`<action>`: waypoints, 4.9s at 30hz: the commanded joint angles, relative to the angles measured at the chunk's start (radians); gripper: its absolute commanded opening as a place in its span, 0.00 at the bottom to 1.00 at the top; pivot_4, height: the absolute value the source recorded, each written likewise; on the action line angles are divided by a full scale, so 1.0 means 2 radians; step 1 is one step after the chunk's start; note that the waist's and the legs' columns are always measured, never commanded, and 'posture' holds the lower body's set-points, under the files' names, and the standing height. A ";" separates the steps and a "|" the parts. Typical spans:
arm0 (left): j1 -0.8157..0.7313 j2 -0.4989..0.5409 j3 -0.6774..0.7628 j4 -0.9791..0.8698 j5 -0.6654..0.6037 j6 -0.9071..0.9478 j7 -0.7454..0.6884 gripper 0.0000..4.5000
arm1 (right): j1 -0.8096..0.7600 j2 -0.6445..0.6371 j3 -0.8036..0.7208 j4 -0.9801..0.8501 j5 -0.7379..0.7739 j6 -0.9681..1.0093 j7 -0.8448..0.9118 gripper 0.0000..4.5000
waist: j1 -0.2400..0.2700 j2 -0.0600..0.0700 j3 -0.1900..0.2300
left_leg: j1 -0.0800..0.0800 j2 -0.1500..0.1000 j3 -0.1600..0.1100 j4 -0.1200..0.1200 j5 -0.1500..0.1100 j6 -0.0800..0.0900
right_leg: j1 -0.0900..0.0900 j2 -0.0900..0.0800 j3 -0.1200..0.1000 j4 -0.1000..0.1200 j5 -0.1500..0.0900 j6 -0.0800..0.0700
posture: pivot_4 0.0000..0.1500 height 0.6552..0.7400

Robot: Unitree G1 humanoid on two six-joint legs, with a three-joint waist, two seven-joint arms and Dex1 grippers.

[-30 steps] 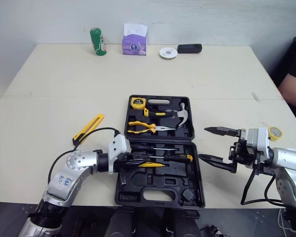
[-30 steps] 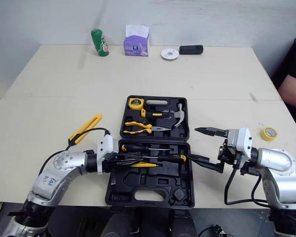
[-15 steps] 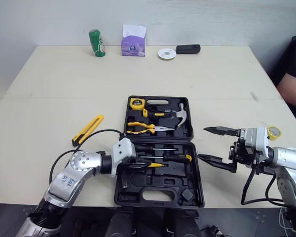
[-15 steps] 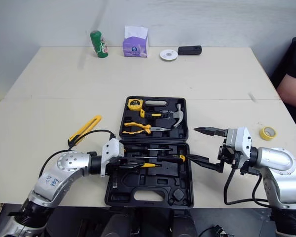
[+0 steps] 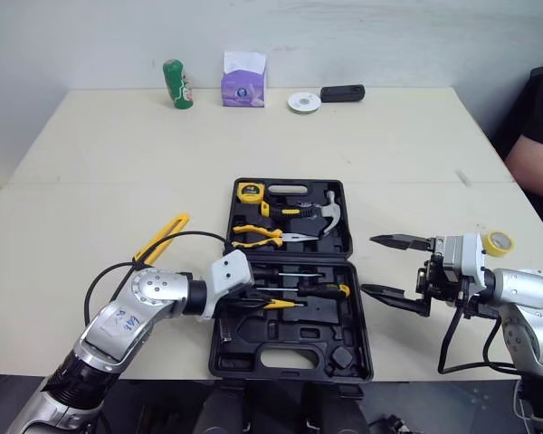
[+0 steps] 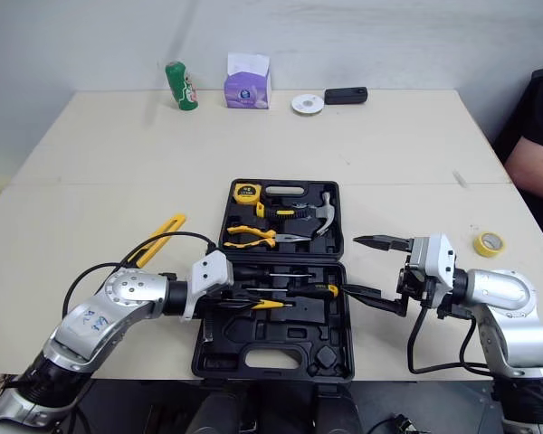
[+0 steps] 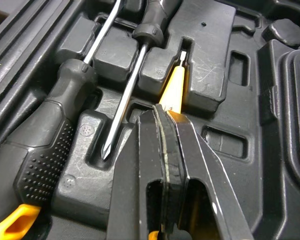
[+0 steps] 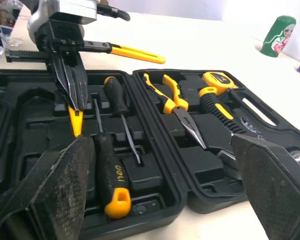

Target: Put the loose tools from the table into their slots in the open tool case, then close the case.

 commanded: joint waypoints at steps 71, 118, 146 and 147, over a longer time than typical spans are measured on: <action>0.278 0.056 0.565 0.155 -0.157 -0.140 0.101 0.99 | -0.009 -0.001 -0.179 0.294 0.015 -0.172 -0.062 1.00 | -0.025 -0.002 0.002 | -0.002 0.003 0.007 -0.002 -0.007 -0.002 | -0.007 0.001 0.005 0.000 0.000 -0.002 | 1.00 1.00; -0.018 0.143 0.170 0.290 0.019 -0.005 0.012 0.28 | -0.024 0.058 -0.016 -0.088 0.076 0.041 -0.058 1.00 | -0.024 -0.003 0.003 | -0.003 0.003 0.010 -0.002 -0.003 -0.003 | -0.011 0.002 0.008 0.003 0.000 -0.002 | 1.00 1.00; -0.002 0.149 0.196 -0.098 -0.126 0.028 -0.052 0.28 | 0.027 0.013 -0.063 -0.016 0.058 -0.017 0.019 1.00 | -0.022 -0.005 0.003 | -0.007 0.003 0.010 0.000 -0.001 -0.002 | -0.014 0.002 0.008 0.004 0.000 -0.002 | 1.00 1.00; -0.011 0.144 0.177 -0.109 -0.126 0.038 -0.048 0.28 | 0.030 0.010 -0.062 -0.015 0.058 -0.018 0.027 1.00 | -0.021 -0.005 0.003 | -0.007 0.003 0.010 0.000 -0.001 -0.002 | -0.014 0.002 0.008 0.004 0.000 -0.002 | 1.00 1.00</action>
